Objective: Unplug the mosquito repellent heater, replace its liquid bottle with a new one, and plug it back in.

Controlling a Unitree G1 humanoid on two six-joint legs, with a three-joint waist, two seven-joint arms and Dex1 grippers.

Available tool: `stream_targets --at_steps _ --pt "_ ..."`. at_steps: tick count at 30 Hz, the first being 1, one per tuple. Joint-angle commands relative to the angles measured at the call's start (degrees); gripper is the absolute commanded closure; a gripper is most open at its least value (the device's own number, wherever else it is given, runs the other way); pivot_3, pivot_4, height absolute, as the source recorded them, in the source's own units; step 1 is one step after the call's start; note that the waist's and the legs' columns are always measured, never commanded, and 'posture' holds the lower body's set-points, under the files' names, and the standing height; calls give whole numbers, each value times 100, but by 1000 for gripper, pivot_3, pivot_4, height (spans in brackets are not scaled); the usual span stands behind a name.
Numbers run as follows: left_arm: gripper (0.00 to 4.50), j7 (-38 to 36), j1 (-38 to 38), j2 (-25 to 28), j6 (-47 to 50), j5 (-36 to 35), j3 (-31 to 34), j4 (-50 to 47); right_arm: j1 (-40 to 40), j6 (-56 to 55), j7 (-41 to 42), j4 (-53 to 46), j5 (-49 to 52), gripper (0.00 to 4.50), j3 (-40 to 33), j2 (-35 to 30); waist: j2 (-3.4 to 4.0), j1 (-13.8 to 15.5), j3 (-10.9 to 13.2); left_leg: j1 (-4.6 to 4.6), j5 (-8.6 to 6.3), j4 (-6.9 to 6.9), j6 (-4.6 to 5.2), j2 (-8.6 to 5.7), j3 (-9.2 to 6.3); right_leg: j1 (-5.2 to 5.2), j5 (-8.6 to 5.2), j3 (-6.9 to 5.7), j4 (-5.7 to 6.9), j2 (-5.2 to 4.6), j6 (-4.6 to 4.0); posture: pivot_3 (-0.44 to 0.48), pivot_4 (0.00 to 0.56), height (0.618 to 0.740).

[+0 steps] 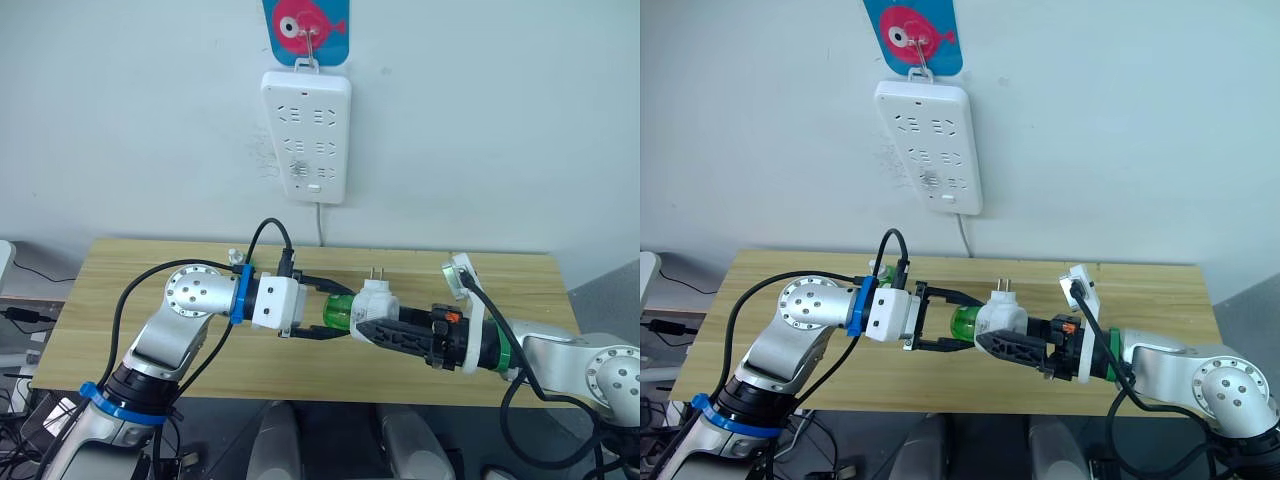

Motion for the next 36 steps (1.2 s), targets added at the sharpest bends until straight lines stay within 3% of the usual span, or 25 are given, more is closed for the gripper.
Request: stream_targets --at_steps 1,3,9,12,15,21,24,29,36 --pt "2240 -29 -51 -48 85 -146 -45 -239 -87 -41 132 -194 120 1288 64 98 0 0 0 0 0 0 0 0 0 0 0 0 0 0 0 -82 299 697" --pt "2240 -85 -102 -51 326 -311 -51 -272 -85 -21 161 -195 131 1508 56 104 -1 0 0 0 0 0 0 0 0 0 0 0 1 0 0 -80 300 697" --pt "2240 -890 -1032 450 3598 -1752 -145 -165 -50 40 303 -221 226 1508 32 52 -6 -6 7 -1 3 0 5 -1 -9 0 0 -10 8 2 0 -71 297 697" --pt "2240 -1266 -1403 566 4421 -2093 -145 142 -43 50 357 -215 282 1508 38 38 -5 -8 7 0 4 0 6 -1 -11 0 0 -13 8 3 0 -77 296 697" --pt "2240 -1404 -1493 507 4014 -1749 -185 416 -4 42 383 -243 365 1508 -5 -17 -5 -3 7 0 4 0 5 0 -11 0 0 -14 5 3 0 -84 297 697" --pt "356 -907 -868 -33 1714 -998 291 604 146 -172 197 -250 606 1508 -126 -26 -6 5 8 -1 15 1 -15 0 -8 1 0 -12 0 -3 -1 -90 300 697" --pt "351 -644 -76 -217 531 -833 698 426 242 -325 54 -237 733 1508 -189 -15 -6 -11 7 -1 15 0 -14 2 -8 1 0 -11 1 -3 -2 -86 303 697" --pt "351 -296 806 -553 -657 -804 1000 66 345 -489 -84 -219 824 1508 -232 -4 -8 27 10 -3 10 1 -6 -2 -8 1 0 -11 2 -8 -2 -79 305 697" --pt "351 193 855 -868 -1325 -603 913 83 300 -581 -185 -210 944 1508 -219 -28 -9 143 10 -1 14 7 1 -6 -14 7 4 -17 9 -10 -5 -82 308 697"
